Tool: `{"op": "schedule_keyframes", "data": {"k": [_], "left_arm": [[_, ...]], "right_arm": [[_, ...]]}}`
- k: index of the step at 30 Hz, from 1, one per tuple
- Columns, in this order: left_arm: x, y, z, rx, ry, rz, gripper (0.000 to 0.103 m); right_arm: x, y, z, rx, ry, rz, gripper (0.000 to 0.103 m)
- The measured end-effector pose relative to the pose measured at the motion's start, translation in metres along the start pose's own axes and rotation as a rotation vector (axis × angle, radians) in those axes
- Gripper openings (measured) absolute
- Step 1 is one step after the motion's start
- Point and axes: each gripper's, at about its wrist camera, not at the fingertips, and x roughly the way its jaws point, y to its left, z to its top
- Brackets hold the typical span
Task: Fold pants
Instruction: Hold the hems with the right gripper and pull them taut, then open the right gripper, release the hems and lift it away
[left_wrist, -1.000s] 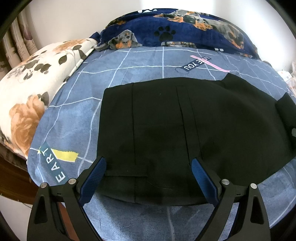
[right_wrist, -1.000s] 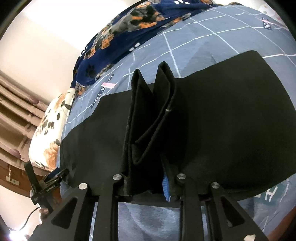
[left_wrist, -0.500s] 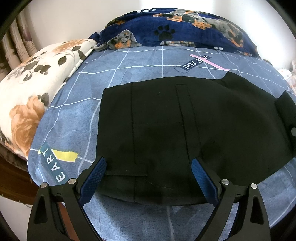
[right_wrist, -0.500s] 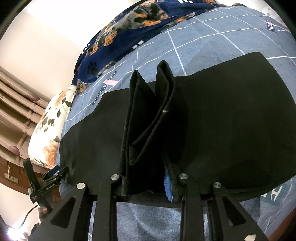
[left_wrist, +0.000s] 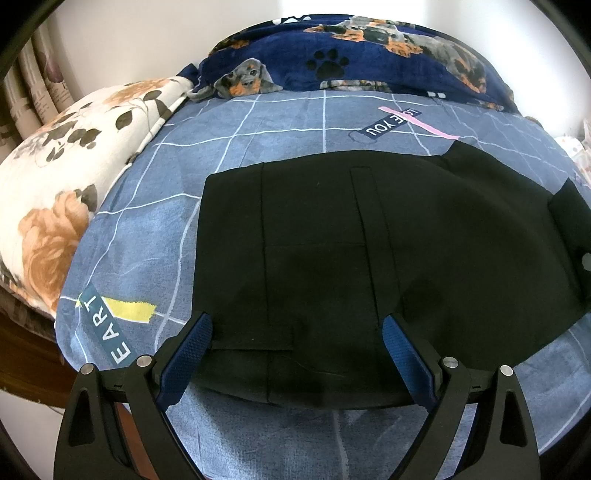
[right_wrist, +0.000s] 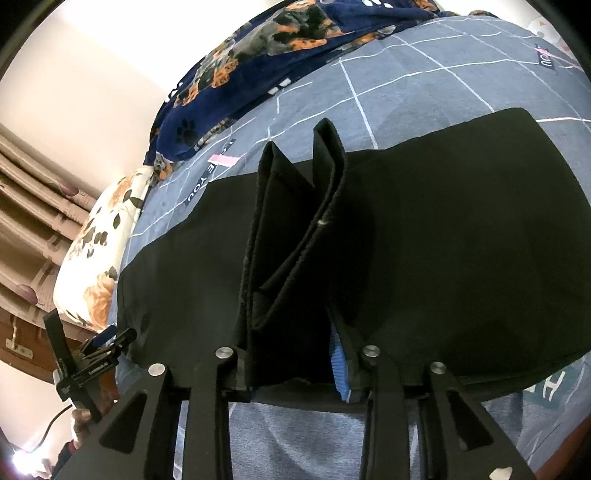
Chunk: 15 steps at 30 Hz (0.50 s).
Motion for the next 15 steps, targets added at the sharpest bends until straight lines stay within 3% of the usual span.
{"op": "schedule_keyframes", "data": {"k": [10, 15], "left_arm": [[0.0011, 0.0002, 0.0006, -0.003, 0.001, 0.001, 0.093], [0.0015, 0.0019, -0.0008, -0.005, 0.004, 0.0, 0.094]], "right_arm": [[0.0013, 0.0022, -0.0016, -0.016, 0.003, -0.004, 0.035], [0.0028, 0.0059, -0.0041, -0.034, 0.011, -0.001, 0.041]]}}
